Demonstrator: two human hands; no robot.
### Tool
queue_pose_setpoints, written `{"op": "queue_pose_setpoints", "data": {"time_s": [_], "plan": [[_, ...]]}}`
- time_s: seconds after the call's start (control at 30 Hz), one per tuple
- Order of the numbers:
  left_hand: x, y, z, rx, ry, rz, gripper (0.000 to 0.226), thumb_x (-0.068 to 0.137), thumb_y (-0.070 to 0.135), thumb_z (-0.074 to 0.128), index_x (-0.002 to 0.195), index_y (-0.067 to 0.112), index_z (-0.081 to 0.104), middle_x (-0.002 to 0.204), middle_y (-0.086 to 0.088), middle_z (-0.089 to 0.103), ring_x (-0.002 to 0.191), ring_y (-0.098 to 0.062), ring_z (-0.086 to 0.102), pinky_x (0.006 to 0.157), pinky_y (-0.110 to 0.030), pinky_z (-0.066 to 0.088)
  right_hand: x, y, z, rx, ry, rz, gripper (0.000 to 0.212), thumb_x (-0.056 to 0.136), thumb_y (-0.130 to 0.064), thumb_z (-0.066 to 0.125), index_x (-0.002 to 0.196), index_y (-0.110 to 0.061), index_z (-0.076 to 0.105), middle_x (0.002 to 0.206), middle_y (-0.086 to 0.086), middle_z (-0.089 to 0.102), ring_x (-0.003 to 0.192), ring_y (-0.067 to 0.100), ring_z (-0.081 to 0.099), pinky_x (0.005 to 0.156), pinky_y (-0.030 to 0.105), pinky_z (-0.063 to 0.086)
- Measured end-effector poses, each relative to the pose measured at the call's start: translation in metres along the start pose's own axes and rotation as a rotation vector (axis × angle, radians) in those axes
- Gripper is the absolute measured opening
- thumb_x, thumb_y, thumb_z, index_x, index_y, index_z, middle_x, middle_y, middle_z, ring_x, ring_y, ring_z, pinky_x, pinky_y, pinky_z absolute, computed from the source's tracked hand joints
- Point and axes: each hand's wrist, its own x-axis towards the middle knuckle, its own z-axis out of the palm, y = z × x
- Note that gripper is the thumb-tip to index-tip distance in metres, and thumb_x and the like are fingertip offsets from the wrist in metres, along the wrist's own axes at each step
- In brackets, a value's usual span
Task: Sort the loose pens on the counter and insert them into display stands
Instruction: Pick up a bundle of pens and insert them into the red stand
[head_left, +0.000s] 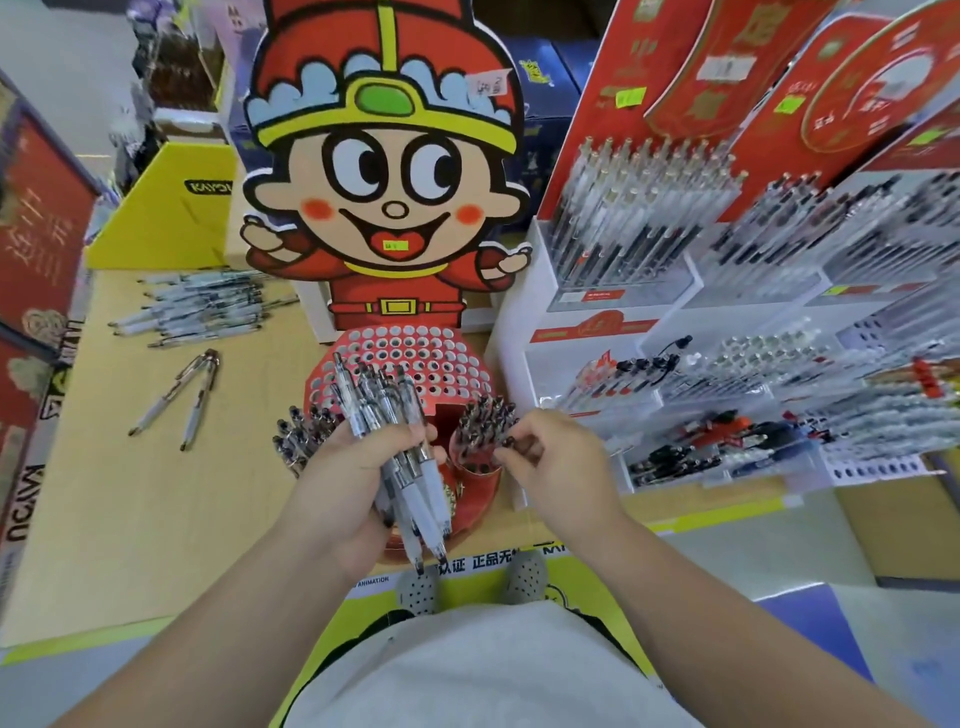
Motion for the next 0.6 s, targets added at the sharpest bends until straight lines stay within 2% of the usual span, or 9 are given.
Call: {"op": "queue_pose_setpoints", "data": {"time_s": [0.17,0.27,0.43,0.53,0.6], "plan": [[-0.0011,-0.0002,0.0023,0.003,-0.013,-0.002,0.036,0.090,0.005,0.066,0.126,0.001,0.063,0.094,-0.014,0.073,0.067,-0.018,0.072,0.050,-0.029,0.054,0.0002,0.0030,-0.0002,0.002,-0.014,0.033,0.024,0.085,-0.023,0.079,0.082,-0.025,0.055,0.069,-0.019,0.051,0.064,0.000,0.051,0.057,0.015,0.038],[-0.0021,0.0016,0.0028,0.001,-0.015,0.004,0.034,0.091,0.005,0.065,0.124,0.000,0.064,0.091,-0.014,0.073,0.066,-0.018,0.071,0.050,-0.029,0.054,0.0019,0.0008,-0.0016,-0.009,-0.032,0.032,0.024,0.086,-0.025,0.078,0.083,-0.024,0.054,0.068,-0.016,0.052,0.063,0.001,0.051,0.056,0.016,0.038],[-0.0026,0.0037,0.0055,0.006,-0.031,0.042,0.024,0.090,0.001,0.064,0.113,0.010,0.066,0.089,-0.009,0.076,0.070,-0.019,0.073,0.058,-0.033,0.056,0.0015,0.0007,-0.0019,0.006,-0.034,0.042,0.026,0.087,-0.024,0.078,0.082,-0.024,0.052,0.068,-0.015,0.053,0.061,0.001,0.052,0.055,0.016,0.038],[-0.0037,0.0034,0.0082,0.035,-0.045,0.059,0.023,0.090,-0.001,0.065,0.108,0.012,0.065,0.087,-0.009,0.076,0.071,-0.021,0.073,0.066,-0.036,0.055,0.0004,0.0004,0.0002,0.014,0.013,0.076,0.028,0.085,-0.022,0.078,0.077,-0.022,0.051,0.064,-0.012,0.054,0.059,0.004,0.053,0.054,0.024,0.043],[-0.0044,0.0038,0.0100,0.048,-0.055,0.070,0.021,0.089,-0.002,0.066,0.105,0.012,0.065,0.087,-0.010,0.076,0.072,-0.021,0.073,0.069,-0.037,0.055,0.0011,-0.0021,0.0024,0.006,0.039,0.086,0.033,0.085,-0.020,0.078,0.070,-0.022,0.049,0.060,-0.009,0.053,0.056,0.009,0.053,0.052,0.028,0.041]]}}
